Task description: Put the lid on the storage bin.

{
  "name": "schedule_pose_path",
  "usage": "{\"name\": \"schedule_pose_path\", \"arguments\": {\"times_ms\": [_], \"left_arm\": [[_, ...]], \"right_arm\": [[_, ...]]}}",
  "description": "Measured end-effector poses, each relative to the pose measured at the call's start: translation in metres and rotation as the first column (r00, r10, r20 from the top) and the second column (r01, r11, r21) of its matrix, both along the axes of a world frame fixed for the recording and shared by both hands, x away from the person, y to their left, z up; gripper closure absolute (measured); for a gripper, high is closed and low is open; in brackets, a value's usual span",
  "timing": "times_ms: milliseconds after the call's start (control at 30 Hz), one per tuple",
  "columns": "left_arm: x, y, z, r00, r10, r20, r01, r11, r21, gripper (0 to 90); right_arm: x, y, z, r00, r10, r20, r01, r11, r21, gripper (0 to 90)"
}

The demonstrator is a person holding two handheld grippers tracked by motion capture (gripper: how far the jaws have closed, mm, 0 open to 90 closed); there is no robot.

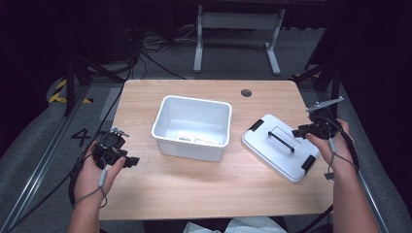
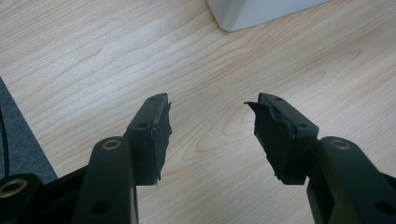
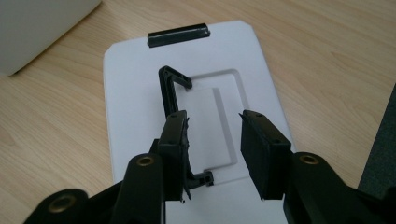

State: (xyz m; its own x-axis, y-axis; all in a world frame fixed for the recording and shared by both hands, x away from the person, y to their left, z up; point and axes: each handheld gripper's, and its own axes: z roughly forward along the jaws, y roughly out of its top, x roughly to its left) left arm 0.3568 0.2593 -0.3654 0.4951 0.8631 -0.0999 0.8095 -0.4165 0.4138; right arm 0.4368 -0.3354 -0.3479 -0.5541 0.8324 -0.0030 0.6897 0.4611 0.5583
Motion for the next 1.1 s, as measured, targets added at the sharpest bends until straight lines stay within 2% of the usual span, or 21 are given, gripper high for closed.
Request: {"name": "schedule_pose_path", "arguments": {"times_ms": [167,300,400,533,867,933,1033,1067,1100], "left_arm": [[-0.001,-0.001,0.001,1.0,-0.009,0.004,0.009,1.0,-0.004,46.7],[-0.002,-0.003,0.002,0.9998,-0.017,0.011,0.017,0.9998,0.007,44.8],[-0.002,-0.003,0.002,0.9998,-0.021,0.007,0.021,0.9998,0.008,44.6],[-0.002,-0.004,0.0,0.9997,-0.025,-0.001,0.025,0.9996,0.011,44.1],[-0.001,-0.005,-0.001,0.9996,-0.025,-0.01,0.025,0.9997,0.007,43.9],[0.0,-0.006,-0.002,0.9996,-0.028,-0.005,0.028,0.9995,0.014,43.9],[0.002,-0.007,-0.003,0.9993,-0.034,-0.015,0.034,0.9993,0.015,43.9],[0.002,-0.007,-0.003,0.9993,-0.034,-0.015,0.034,0.9993,0.015,43.8],[0.002,-0.008,-0.004,0.9993,-0.034,-0.017,0.034,0.9994,0.012,43.8]], "right_arm": [[0.0,0.01,0.0,0.9991,0.04,0.012,-0.04,0.9992,-0.01,61.2],[0.001,0.023,-0.005,0.9956,0.094,0.007,-0.094,0.9955,-0.013,59.4],[0.005,0.032,-0.014,0.9914,0.129,-0.026,-0.129,0.9916,-0.008,57.0],[0.01,0.037,-0.024,0.9882,0.142,-0.057,-0.143,0.9895,-0.02,55.8],[0.022,0.044,-0.053,0.9804,0.141,-0.138,-0.151,0.9865,-0.064,55.9],[0.023,0.045,-0.057,0.9794,0.138,-0.148,-0.152,0.9842,-0.091,57.8],[0.024,0.045,-0.061,0.9817,0.134,-0.135,-0.149,0.9831,-0.106,65.5],[0.024,0.045,-0.061,0.9817,0.134,-0.135,-0.149,0.9831,-0.106,65.5],[0.024,0.044,-0.063,0.9836,0.127,-0.128,-0.144,0.9815,-0.127,72.0]]}}
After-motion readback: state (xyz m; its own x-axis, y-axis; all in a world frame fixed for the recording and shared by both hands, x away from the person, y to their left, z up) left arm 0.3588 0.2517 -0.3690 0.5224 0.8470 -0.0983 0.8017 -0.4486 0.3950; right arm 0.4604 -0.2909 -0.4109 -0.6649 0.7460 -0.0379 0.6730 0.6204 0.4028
